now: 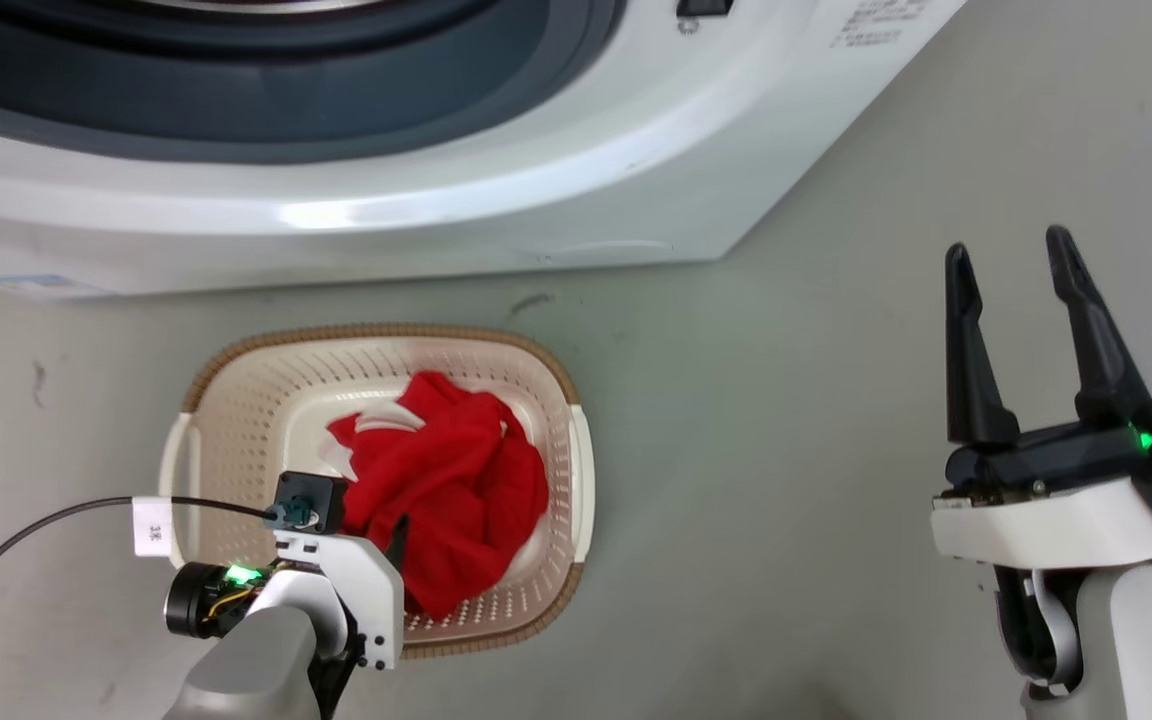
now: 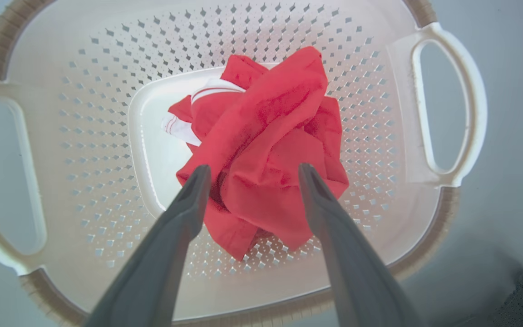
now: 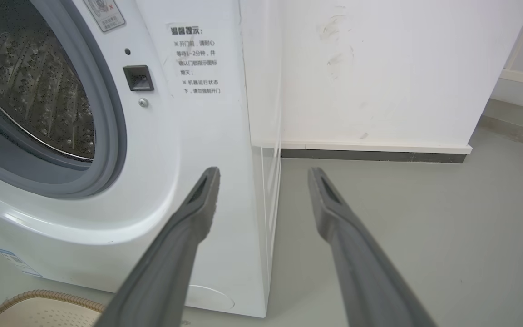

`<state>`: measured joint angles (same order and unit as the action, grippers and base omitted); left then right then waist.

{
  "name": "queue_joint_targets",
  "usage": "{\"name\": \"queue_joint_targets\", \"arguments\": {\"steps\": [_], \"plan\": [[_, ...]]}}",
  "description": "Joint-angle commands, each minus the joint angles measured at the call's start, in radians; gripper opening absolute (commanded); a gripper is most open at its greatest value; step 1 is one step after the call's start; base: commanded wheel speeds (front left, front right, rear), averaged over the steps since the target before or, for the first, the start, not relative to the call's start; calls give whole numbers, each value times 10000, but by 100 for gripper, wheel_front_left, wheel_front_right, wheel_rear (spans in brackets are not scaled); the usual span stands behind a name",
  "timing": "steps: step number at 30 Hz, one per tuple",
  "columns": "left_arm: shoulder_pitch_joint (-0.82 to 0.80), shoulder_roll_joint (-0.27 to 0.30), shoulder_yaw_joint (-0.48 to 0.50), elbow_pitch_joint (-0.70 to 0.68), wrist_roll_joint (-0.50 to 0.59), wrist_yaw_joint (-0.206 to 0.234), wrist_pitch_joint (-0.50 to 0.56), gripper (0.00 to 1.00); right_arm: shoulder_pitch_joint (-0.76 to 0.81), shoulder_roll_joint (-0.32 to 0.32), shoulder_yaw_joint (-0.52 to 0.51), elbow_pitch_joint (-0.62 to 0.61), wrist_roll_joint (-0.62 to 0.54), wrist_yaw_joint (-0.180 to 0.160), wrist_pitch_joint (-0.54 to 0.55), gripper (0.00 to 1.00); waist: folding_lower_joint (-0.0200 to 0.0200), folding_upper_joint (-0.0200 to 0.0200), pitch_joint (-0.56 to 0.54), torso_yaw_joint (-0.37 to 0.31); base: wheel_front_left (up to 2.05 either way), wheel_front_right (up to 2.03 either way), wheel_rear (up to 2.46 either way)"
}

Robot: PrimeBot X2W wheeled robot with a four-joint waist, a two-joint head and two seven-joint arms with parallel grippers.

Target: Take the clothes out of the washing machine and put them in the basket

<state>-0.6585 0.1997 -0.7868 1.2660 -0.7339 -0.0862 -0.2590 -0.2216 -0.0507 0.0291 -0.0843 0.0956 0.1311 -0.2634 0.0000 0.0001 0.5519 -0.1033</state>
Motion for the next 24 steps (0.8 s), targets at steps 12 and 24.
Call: {"name": "queue_joint_targets", "arguments": {"steps": [12, 24], "plan": [[2013, 527, 2019, -3789, 1243, 1158, -62, 100, 1001, 9, -96, 205, -119, -7, -19, 100, 0, -1, -2164, 686, 0, 0, 0], [3985, 22, 4816, -7470, 3352, 1569, -64, 100, 1711, 11, -158, 371, -171, -7, -19, 100, 0, -1, -3324, 1016, 0, 0, 0]]}}
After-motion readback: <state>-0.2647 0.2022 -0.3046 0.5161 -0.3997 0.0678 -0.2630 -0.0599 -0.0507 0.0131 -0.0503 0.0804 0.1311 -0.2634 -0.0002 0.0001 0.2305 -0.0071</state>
